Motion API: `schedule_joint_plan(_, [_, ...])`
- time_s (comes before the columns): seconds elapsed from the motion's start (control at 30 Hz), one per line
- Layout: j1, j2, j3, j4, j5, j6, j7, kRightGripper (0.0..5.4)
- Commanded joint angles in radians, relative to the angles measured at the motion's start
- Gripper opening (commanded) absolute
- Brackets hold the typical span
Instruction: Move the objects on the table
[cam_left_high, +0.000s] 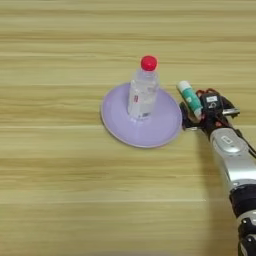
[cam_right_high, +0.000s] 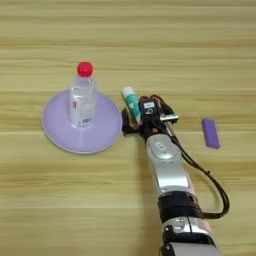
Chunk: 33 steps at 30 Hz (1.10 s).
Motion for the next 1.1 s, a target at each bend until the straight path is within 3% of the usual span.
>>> schedule_joint_plan(0.03, [-0.063, 0.001, -0.008, -0.037, 0.053, 0.020, 0.053, 5.40])
schedule_joint_plan(0.53, [-0.063, -0.008, -0.003, -0.032, 0.055, 0.055, 0.052, 5.40])
schedule_joint_plan(0.8, [-0.059, -0.015, 0.012, -0.027, 0.044, 0.073, 0.055, 4.47])
schedule_joint_plan(1.1, [-0.053, -0.002, 0.002, -0.038, 0.096, 0.131, 0.111, 3.56])
